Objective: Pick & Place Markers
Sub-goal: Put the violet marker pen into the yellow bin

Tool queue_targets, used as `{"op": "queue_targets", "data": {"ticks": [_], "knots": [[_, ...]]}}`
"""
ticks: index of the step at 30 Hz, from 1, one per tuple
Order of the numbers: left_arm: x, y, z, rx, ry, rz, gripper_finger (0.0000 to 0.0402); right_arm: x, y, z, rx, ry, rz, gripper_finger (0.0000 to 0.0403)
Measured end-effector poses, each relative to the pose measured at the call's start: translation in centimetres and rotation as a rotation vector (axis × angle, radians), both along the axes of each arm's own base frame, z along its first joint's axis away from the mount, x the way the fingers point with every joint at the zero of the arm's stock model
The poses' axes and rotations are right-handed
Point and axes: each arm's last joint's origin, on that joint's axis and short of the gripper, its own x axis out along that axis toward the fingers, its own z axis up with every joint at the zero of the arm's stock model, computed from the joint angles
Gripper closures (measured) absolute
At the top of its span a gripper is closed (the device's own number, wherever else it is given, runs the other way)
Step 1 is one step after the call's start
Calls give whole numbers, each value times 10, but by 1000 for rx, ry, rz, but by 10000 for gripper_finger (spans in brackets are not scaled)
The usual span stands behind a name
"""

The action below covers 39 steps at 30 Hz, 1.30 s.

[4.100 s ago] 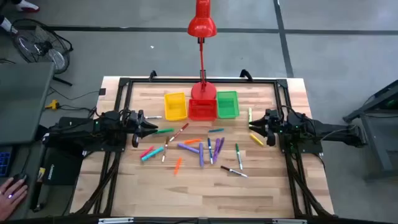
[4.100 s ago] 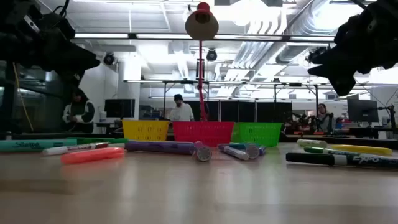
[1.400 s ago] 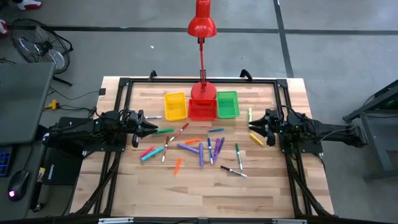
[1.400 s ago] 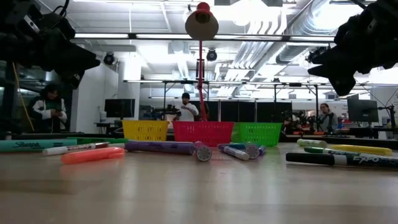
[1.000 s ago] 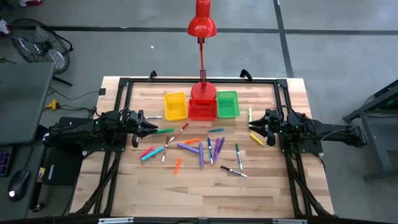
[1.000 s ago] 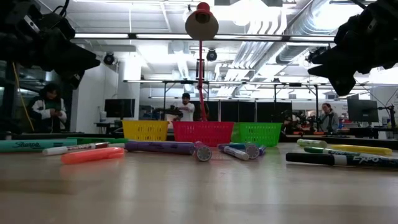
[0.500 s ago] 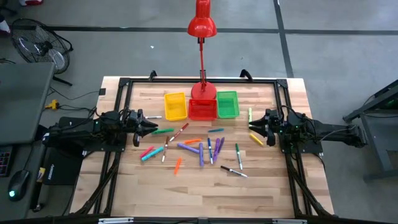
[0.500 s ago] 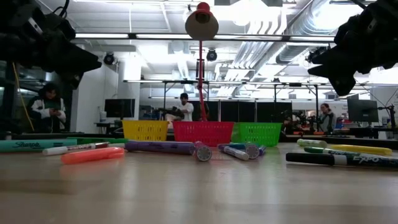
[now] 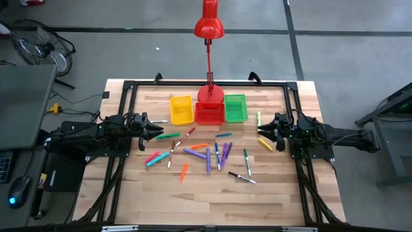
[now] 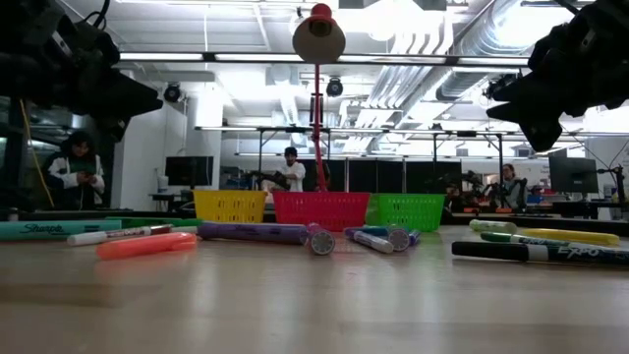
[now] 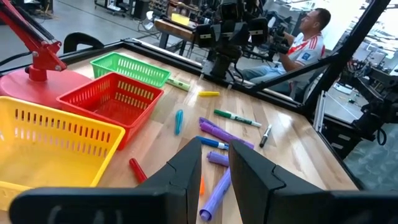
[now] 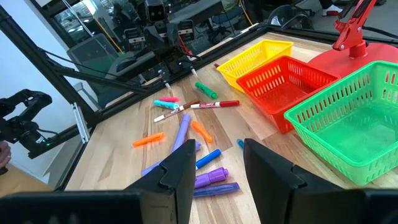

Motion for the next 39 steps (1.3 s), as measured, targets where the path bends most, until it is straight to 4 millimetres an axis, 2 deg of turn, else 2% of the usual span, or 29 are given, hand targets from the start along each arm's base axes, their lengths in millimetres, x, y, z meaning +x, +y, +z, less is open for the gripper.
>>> {"op": "queue_targets", "data": {"ticks": [4,12,19,22,26,33,39], "knots": [[0,0,1,0,-2,0,321,0,0,0,0,-1,0,279],[-6,1,22,37,-29,44,312,0,0,0,0,0,0,279],[-13,2,43,54,124,116,229,0,0,0,0,0,0,279],[-10,3,54,12,204,151,195,0,0,0,0,0,0,279],[6,6,68,-45,329,198,170,0,0,0,0,0,0,279],[43,19,86,-113,599,271,164,0,0,0,0,0,-1,279],[69,37,98,-42,837,231,163,0,0,0,0,0,0,279]]}}
